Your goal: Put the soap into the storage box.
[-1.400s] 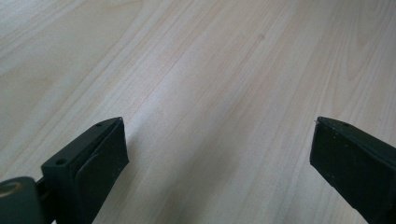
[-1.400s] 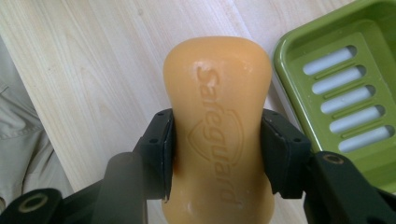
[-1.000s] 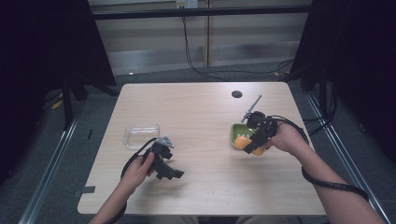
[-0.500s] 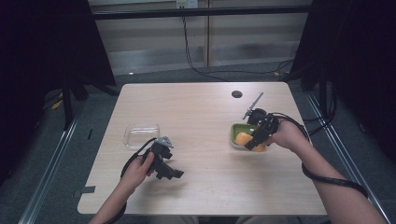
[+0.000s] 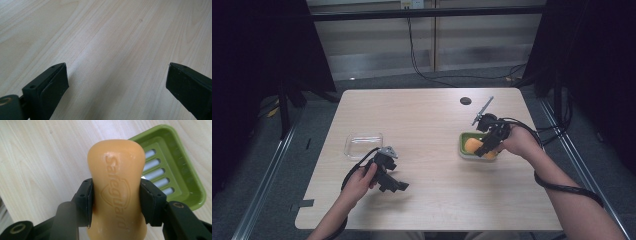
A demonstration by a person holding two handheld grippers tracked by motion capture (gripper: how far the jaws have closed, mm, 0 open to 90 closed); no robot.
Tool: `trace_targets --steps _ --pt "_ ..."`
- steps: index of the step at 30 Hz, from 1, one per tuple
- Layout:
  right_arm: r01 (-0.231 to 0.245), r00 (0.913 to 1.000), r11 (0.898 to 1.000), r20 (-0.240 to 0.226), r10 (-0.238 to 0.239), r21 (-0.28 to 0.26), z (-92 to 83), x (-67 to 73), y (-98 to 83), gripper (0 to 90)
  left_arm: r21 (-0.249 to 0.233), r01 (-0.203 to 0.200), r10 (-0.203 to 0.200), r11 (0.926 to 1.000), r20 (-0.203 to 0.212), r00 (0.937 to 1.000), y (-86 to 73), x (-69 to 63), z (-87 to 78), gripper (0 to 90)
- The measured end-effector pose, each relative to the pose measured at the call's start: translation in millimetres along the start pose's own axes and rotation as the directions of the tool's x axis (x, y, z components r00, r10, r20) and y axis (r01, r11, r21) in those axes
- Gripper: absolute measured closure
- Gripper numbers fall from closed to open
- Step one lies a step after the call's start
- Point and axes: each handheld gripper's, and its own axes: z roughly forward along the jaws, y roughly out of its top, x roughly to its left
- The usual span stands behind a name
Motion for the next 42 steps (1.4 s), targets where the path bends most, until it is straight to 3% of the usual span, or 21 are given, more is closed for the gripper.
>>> trace_targets --steps 4,5,8,42 --pt "-0.019 0.9998 1.0 0.001 0.019 0.0 -0.1 -0.2 1.5 50.0 -0.003 0.001 -0.001 1.0 -0.002 1.0 0.1 -0.5 -0.3 4.1" --pt "0.004 1.0 1.0 0.006 -0.003 -0.005 0.4 -1.2 2.6 49.9 -0.002 0.001 -0.001 1.0 -0.003 1.0 0.1 -0.6 -0.4 4.0" --pt "0.006 0.9999 1.0 0.009 -0.006 -0.002 0.9 -0.9 3.8 49.9 0.002 -0.003 0.003 1.0 -0.001 1.0 -0.1 0.1 -0.4 4.1" --pt "0.002 0.9996 1.0 0.027 -0.002 -0.001 8.2 -17.6 0.7 49.9 0.011 -0.013 0.013 0.9999 0.003 0.9999 -0.1 1.2 0.0 4.1"
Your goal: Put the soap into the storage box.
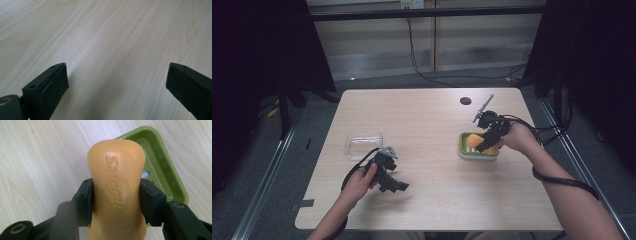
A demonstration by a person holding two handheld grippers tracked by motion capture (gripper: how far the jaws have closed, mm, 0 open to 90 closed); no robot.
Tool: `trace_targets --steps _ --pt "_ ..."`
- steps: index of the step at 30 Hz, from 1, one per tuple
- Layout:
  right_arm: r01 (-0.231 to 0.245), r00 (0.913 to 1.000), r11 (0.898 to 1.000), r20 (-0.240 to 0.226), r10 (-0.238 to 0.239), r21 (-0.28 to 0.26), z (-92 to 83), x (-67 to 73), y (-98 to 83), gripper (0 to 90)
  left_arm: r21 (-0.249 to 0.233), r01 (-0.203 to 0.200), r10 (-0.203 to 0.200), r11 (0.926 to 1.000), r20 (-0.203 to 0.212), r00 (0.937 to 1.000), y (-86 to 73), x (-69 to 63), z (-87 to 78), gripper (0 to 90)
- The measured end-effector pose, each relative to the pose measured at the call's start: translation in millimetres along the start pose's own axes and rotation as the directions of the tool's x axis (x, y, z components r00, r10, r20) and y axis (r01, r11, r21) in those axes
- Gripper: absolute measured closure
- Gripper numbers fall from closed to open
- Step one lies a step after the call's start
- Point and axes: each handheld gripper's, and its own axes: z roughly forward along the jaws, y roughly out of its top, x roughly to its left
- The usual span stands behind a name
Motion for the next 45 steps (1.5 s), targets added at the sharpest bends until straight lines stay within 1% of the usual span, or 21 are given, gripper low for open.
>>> trace_targets --steps 2,3,5,6,11,13,14,16,18,20,21,22,26,27,28,32,36,37,38,42,45 --pt "0.006 1.0 1.0 0.0 -0.006 -0.005 0.7 -1.9 -0.2 49.9 0.009 -0.005 0.005 0.9999 -0.002 1.0 0.1 0.5 -0.4 4.1" --pt "-0.005 1.0 1.0 -0.001 0.005 -0.005 1.2 -2.7 -0.4 49.9 0.008 -0.005 0.005 1.0 -0.002 1.0 0.1 0.5 -0.2 4.1" --pt "0.002 1.0 1.0 -0.003 -0.002 -0.007 1.7 -3.7 -0.7 49.9 0.008 -0.005 0.005 1.0 -0.002 1.0 0.2 0.4 0.0 4.1" --pt "0.005 1.0 1.0 0.005 -0.005 -0.009 2.0 -4.9 -1.1 49.9 0.004 -0.001 0.001 1.0 0.001 1.0 -0.1 0.4 0.4 4.0" --pt "0.002 1.0 1.0 0.002 -0.002 -0.006 3.7 -7.2 -2.6 49.9 0.007 -0.001 0.001 1.0 -0.002 1.0 -0.4 0.8 1.1 4.1" --pt "0.018 0.9998 1.0 0.006 -0.018 -0.006 5.0 -8.7 -3.2 49.9 0.005 0.002 -0.002 1.0 -0.001 1.0 -0.3 0.6 0.9 4.1" --pt "0.006 1.0 1.0 0.004 -0.006 -0.003 5.8 -8.3 -3.2 49.9 0.003 0.003 -0.003 1.0 -0.003 1.0 -0.4 0.7 0.9 4.1" --pt "0.017 0.9998 1.0 0.005 -0.017 -0.005 6.9 -9.6 -3.2 49.9 0.004 0.002 -0.002 1.0 0.0 1.0 -0.5 0.8 1.3 4.1" --pt "0.0 1.0 1.0 0.004 0.0 -0.001 7.9 -9.7 -3.1 49.9 -0.002 0.003 -0.003 1.0 0.002 1.0 -0.5 0.6 2.2 4.1" --pt "0.006 1.0 1.0 0.0 -0.006 0.0 8.6 -10.4 -3.2 49.9 0.015 -0.01 0.01 0.9998 0.004 0.9999 -0.3 1.0 1.8 4.1" --pt "0.012 0.9999 1.0 0.0 -0.012 0.0 9.2 -10.7 -3.3 49.9 0.007 0.0 0.0 1.0 0.005 1.0 -0.3 0.2 2.4 4.1" --pt "0.017 0.9998 1.0 0.009 -0.018 0.003 9.4 -10.9 -3.1 49.9 0.013 -0.007 0.007 0.9999 0.004 1.0 0.1 0.4 2.1 4.1" --pt "0.007 0.9999 1.0 0.008 -0.007 0.001 9.0 -12.7 -2.8 49.9 0.006 -0.007 0.007 1.0 0.009 0.9999 -0.1 0.1 3.4 4.1" --pt "0.021 0.9997 1.0 0.012 -0.021 -0.001 9.2 -13.7 -2.1 49.9 0.003 0.01 -0.01 0.9999 0.007 0.9999 -0.1 -1.1 4.0 4.1" --pt "0.009 0.9999 1.0 0.006 -0.009 0.001 9.4 -13.6 -1.8 49.9 0.003 0.01 -0.01 0.9999 0.007 0.9999 -0.1 -1.1 4.0 4.1" --pt "0.019 0.9998 1.0 0.009 -0.019 -0.001 10.8 -15.0 -1.8 49.9 0.004 0.011 -0.011 0.9999 0.011 0.9999 0.0 -1.3 4.3 4.1" --pt "0.013 0.9998 1.0 0.013 -0.013 -0.001 10.4 -15.8 -2.3 49.9 -0.003 0.02 -0.02 0.9998 0.01 0.9998 -0.2 -2.0 5.4 4.0" --pt "0.013 0.9998 1.0 0.013 -0.013 -0.001 10.4 -15.8 -2.3 49.9 -0.001 0.02 -0.02 0.9998 0.009 0.9998 -0.2 -2.0 5.4 4.0" --pt "0.023 0.9996 1.0 0.017 -0.023 -0.003 10.1 -17.1 -2.7 49.9 0.0 0.017 -0.017 0.9999 0.014 0.9998 -0.1 -1.8 5.3 4.1" --pt "0.019 0.9996 1.0 0.019 -0.019 -0.006 10.1 -17.7 -3.1 49.9 0.004 0.01 -0.011 0.9999 0.012 0.9999 0.0 -1.6 5.3 4.1" --pt "0.036 0.9993 0.999 0.012 -0.036 -0.007 11.0 -18.0 -2.8 49.9 0.0 0.011 -0.011 0.9999 0.014 0.9999 0.2 -2.0 5.5 4.1"
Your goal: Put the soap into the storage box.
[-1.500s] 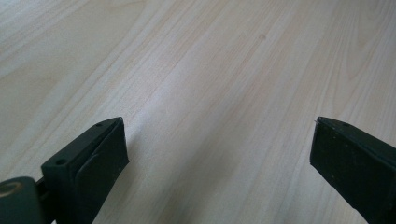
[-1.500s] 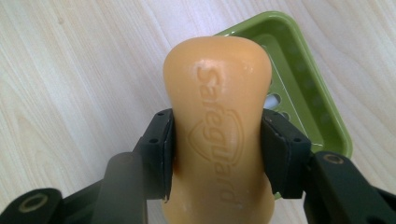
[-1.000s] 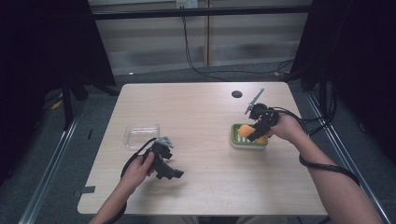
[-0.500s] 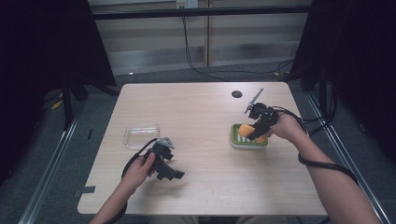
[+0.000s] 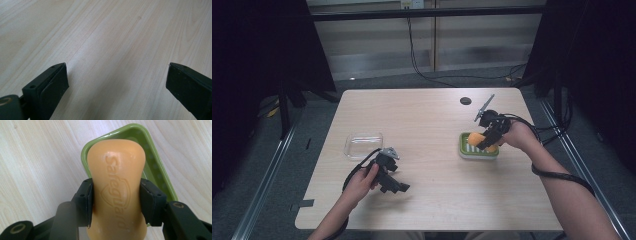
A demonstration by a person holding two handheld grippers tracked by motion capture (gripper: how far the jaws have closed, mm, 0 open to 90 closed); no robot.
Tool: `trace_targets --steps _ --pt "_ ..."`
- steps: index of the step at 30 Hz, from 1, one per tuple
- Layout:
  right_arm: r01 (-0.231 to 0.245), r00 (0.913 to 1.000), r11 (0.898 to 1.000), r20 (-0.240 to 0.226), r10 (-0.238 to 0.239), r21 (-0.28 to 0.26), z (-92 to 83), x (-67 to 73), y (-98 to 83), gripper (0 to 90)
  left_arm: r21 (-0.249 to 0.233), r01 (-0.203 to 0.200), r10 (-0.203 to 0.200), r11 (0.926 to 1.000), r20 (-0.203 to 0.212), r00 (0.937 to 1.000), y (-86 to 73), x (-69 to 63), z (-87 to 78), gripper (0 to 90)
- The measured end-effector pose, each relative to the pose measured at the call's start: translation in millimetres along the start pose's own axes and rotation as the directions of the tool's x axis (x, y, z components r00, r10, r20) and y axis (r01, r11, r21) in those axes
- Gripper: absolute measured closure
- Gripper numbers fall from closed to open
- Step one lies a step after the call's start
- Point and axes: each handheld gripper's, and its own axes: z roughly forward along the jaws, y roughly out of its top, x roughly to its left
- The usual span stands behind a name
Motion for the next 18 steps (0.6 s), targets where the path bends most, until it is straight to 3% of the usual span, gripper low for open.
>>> trace_targets --steps 5,10,18 --pt "-0.002 1.0 1.0 0.008 0.002 0.0 -1.2 -0.7 2.7 49.9 0.022 -0.026 0.027 0.9994 -0.009 0.9996 1.0 1.4 -2.7 4.0" --pt "0.004 1.0 1.0 0.006 -0.004 0.008 -0.2 -1.9 4.9 49.9 -0.003 -0.004 0.004 1.0 -0.007 1.0 0.4 1.3 -2.8 4.1" --pt "0.009 0.9999 1.0 0.013 -0.009 0.016 3.8 -3.8 6.1 49.9 -0.002 -0.014 0.014 0.9999 -0.012 0.9998 0.6 2.3 -4.1 4.1"
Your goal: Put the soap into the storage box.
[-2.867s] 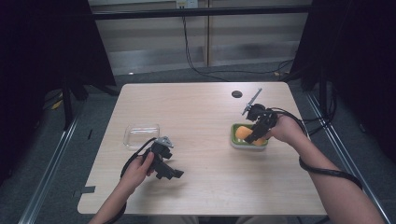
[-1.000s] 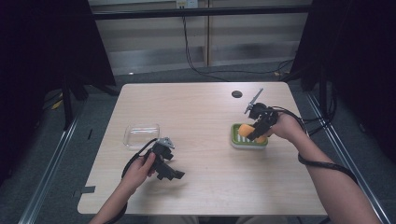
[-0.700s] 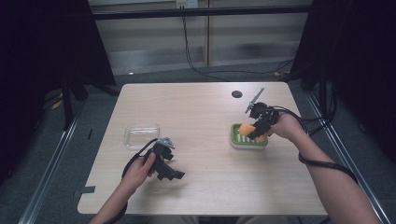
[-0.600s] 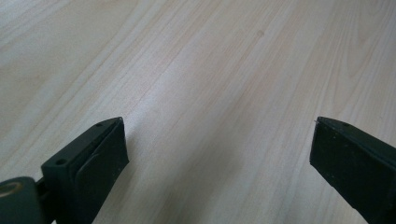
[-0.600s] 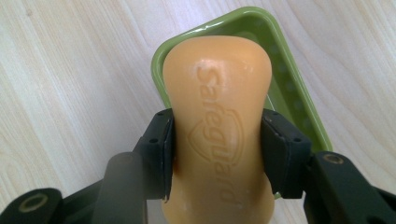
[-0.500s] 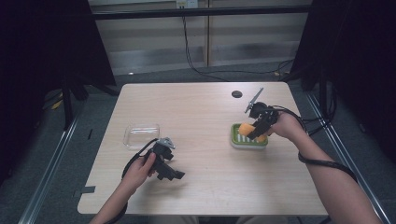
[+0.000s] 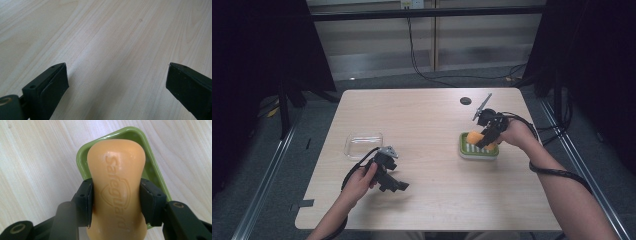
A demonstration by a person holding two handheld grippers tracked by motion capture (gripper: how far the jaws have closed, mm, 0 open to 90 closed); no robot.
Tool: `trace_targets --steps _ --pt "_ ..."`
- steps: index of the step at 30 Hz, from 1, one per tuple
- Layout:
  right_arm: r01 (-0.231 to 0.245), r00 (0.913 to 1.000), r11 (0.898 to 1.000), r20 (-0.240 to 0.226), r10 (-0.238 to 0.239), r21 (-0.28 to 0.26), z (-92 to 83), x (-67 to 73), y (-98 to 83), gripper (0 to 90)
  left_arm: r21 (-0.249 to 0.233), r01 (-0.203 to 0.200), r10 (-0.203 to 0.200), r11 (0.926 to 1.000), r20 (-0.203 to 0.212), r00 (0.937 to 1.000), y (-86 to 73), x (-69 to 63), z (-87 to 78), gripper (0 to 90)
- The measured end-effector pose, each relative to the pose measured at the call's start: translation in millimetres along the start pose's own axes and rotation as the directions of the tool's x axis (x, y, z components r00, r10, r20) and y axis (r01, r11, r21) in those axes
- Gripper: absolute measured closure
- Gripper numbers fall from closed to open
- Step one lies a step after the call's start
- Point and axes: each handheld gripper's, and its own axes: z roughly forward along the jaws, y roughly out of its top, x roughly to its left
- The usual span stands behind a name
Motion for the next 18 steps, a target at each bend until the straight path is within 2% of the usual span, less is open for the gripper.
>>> trace_targets --steps 6,7,8,10,11,12,18 --pt "0.01 0.9999 1.0 0.0 -0.01 0.0 4.1 -2.7 0.4 49.9 -0.006 0.012 -0.012 0.9999 -0.001 0.9999 -0.2 -1.2 0.5 4.0" --pt "0.011 0.9999 1.0 0.002 -0.011 0.0 4.7 -2.5 0.4 49.9 -0.005 0.01 -0.01 0.9999 0.0 0.9999 -0.3 -0.7 0.3 4.1" --pt "0.017 0.9998 1.0 0.003 -0.017 0.003 4.6 -2.7 0.4 49.9 0.011 -0.013 0.013 0.9999 -0.002 0.9999 -0.2 1.0 -0.4 4.0" --pt "0.015 0.9999 1.0 0.005 -0.015 0.002 4.4 -2.3 0.5 49.9 0.011 -0.013 0.013 0.9999 -0.002 0.9999 0.0 0.9 -0.2 4.1" --pt "0.023 0.9997 1.0 0.004 -0.023 -0.004 4.3 -3.0 0.3 49.9 -0.008 0.013 -0.013 0.9999 -0.001 0.9999 0.0 -1.3 1.4 4.1" --pt "0.01 0.9999 1.0 -0.001 -0.01 -0.003 3.9 -2.7 0.4 49.9 0.005 -0.007 0.007 1.0 0.002 1.0 0.3 -0.5 0.4 4.1" --pt "0.012 0.9999 1.0 0.002 -0.012 0.003 6.2 -2.1 -1.8 49.9 -0.007 0.008 -0.008 1.0 -0.001 1.0 0.1 -0.7 -0.1 4.1"
